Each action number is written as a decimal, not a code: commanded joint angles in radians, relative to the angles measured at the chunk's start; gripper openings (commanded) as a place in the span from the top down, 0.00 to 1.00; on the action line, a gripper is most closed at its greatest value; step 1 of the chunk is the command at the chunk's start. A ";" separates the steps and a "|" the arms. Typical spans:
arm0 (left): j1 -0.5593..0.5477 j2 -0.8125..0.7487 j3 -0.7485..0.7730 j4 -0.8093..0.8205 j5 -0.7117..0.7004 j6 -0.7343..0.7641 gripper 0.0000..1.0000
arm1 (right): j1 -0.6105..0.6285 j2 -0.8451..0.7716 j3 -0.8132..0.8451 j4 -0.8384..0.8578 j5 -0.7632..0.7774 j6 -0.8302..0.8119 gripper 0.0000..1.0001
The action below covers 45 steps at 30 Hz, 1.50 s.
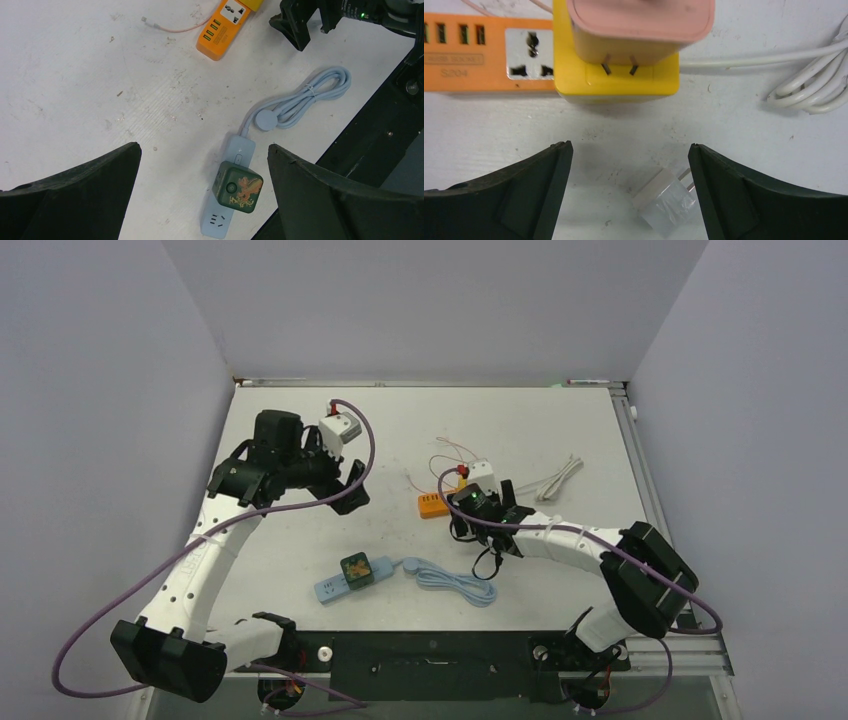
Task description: Insert the plug
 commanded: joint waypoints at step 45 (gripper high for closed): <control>0.038 -0.033 0.080 -0.080 -0.045 0.023 0.04 | -0.111 -0.157 -0.134 -0.110 -0.182 0.478 0.31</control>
